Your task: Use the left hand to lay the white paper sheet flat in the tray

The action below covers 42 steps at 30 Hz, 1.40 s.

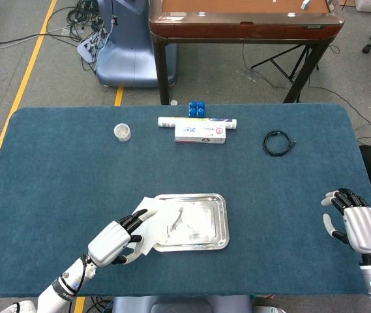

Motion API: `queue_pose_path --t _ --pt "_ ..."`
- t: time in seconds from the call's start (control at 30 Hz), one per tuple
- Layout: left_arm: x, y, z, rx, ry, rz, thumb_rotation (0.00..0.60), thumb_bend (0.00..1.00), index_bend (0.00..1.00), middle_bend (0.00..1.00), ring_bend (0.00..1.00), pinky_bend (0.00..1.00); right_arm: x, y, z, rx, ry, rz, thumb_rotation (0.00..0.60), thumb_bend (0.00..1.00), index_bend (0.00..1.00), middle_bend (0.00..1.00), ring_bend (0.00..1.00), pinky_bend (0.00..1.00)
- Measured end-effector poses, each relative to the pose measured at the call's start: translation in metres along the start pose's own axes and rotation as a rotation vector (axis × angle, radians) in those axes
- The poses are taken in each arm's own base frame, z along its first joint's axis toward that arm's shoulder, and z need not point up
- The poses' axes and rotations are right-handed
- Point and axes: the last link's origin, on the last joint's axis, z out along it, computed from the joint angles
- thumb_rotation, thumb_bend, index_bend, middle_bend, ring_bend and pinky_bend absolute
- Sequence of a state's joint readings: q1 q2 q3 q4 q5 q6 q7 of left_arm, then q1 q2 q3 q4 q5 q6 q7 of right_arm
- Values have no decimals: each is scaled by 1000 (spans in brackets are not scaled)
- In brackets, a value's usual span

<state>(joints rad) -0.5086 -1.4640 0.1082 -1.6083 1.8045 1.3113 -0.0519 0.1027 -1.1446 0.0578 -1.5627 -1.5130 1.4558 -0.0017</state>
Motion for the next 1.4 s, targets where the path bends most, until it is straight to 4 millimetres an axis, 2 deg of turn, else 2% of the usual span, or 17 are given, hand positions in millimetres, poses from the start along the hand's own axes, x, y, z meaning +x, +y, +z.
queue_pose_path --t 0.17,0.43,0.53,1.4 --pt "-1 5 -1 -27 1 10 600 740 676 33 0 239 0 0 0 1 1 1 600 452 414 334 193 289" --pt "-5 -12 5 23 1 19 600 740 676 33 0 239 1 1 0 -3 2 1 600 451 414 334 193 289" --pt "-6 -12 7 23 9 8 600 740 676 33 0 239 0 1 1 -3 0 0 600 451 414 334 193 289" --pt "-16 41 32 -164 44 -3 600 739 680 33 0 239 3 2 0 -3 8 5 600 451 414 334 193 289"
